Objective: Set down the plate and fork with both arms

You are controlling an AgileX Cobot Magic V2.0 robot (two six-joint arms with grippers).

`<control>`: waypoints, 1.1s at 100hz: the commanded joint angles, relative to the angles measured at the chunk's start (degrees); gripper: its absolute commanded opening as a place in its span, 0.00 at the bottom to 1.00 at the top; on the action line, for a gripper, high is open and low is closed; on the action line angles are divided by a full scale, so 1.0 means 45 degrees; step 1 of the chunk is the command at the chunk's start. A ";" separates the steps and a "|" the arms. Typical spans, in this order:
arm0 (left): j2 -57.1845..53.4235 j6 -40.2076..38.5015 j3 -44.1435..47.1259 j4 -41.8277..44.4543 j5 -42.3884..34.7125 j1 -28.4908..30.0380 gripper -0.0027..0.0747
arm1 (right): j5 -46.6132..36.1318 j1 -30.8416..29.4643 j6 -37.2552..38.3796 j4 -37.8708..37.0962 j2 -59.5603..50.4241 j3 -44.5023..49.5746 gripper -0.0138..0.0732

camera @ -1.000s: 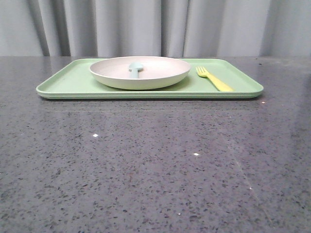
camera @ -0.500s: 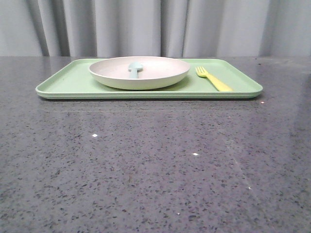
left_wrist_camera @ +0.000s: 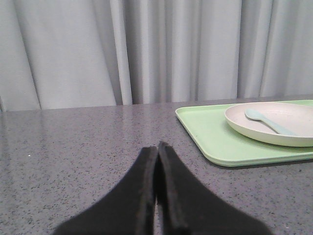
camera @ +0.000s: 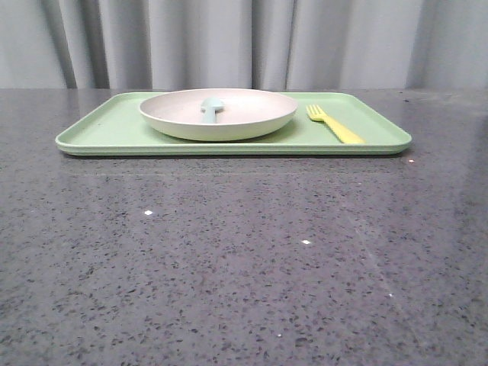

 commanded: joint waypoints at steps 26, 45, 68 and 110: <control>-0.0399 -0.0063 0.0173 -0.0087 -0.1026 -0.0100 0.01 | -0.2832 -0.0138 -0.0137 0.0099 -0.0372 0.1408 0.02; -0.0399 -0.0063 0.0173 -0.0087 -0.1026 -0.0100 0.01 | -0.4257 -0.0138 -0.0137 0.0114 -0.0372 0.2248 0.02; -0.0399 -0.0063 0.0173 -0.0087 -0.1026 -0.0100 0.01 | -0.5413 -0.0138 -0.0137 0.0163 -0.0372 0.2983 0.02; -0.0399 -0.0063 0.0173 -0.0087 -0.1026 -0.0100 0.01 | -0.5644 -0.0138 -0.0137 0.0163 -0.0372 0.2996 0.02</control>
